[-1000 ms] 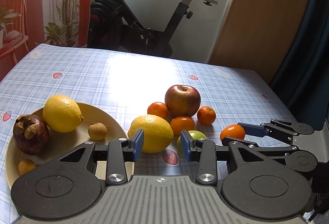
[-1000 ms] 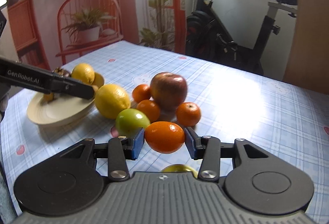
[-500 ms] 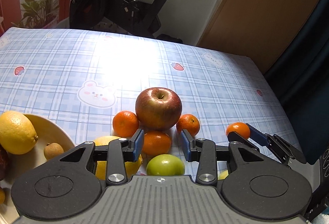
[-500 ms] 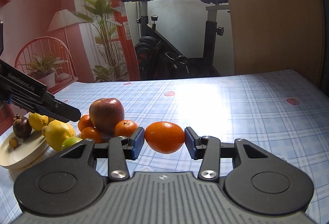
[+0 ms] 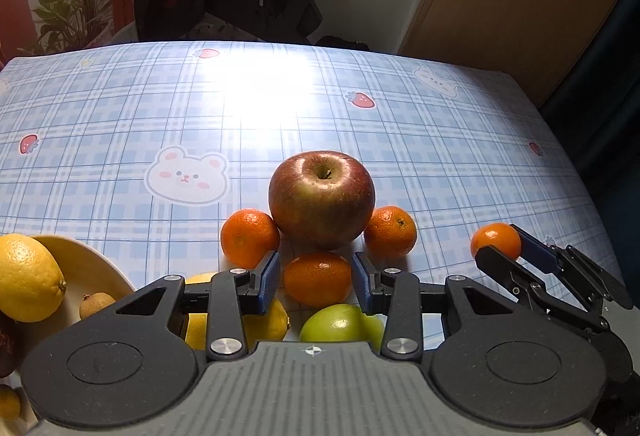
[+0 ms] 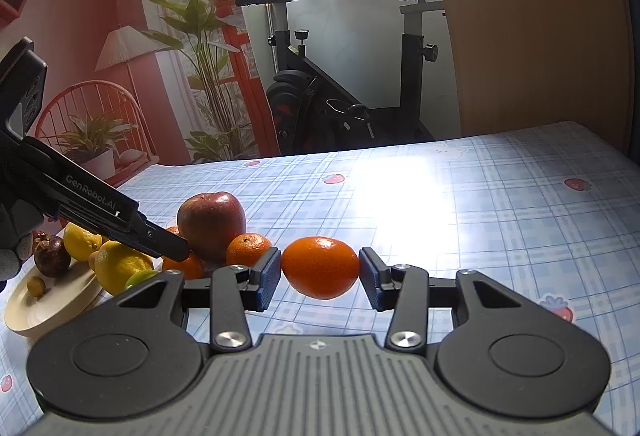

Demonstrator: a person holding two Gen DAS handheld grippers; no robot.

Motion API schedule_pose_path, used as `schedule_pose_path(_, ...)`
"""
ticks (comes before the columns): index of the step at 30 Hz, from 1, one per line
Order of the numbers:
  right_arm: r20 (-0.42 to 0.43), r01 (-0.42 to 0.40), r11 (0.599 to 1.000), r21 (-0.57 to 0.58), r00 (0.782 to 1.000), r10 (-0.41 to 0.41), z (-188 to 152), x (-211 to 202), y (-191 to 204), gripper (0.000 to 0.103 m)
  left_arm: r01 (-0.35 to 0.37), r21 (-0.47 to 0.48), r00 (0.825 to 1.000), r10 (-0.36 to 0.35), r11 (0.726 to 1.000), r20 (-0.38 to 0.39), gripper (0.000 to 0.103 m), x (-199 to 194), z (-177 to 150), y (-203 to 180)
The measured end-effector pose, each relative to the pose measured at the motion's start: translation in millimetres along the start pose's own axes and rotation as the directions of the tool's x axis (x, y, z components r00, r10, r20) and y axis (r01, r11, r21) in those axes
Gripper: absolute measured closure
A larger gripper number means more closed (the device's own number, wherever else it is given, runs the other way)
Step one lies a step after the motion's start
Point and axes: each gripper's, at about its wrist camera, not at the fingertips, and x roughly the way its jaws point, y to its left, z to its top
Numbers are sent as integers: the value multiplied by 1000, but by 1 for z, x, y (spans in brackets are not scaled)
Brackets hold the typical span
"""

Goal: Organize fruits
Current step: 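Grasp a tangerine with the left gripper while the right gripper holds the orange fruit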

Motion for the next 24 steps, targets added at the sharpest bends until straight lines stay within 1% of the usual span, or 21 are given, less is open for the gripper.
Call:
schedule_pose_path(1, -1, 0, 1000, 1, 1000, 0, 0, 0, 0, 57, -2, 7, 1000, 2, 1000, -3, 61, 2, -1, -1)
schedule_pose_path(3, -2, -3, 1000, 3, 1000, 3, 1, 0, -1, 57, 0, 20, 1000, 0, 1000, -9, 57, 5, -1, -5)
schedule_pose_path(6, -2, -4, 1000, 3, 1000, 4, 1, 1, -1, 57, -11, 46, 1000, 11, 999, -7, 55, 8, -2, -11)
schedule_pose_path(10, -2, -4, 1000, 4, 1000, 4, 1, 1, -1, 57, -32, 74, 999, 32, 997, 2, 55, 10, -3, -15)
schedule_pose_path(17, -1, -8, 1000, 11, 1000, 8, 0, 0, -2, 57, -78, 157, 997, 79, 985, -2, 55, 17, -5, -29)
schedule_pose_path(19, -1, -8, 1000, 13, 1000, 8, 0, 0, -2, 57, -91, 174, 996, 93, 981, -4, 59, 18, -6, -31)
schedule_pose_path(24, 1, -12, 1000, 19, 1000, 12, 1, 0, -4, 57, -61, 139, 998, 62, 988, -1, 60, 13, -11, -26)
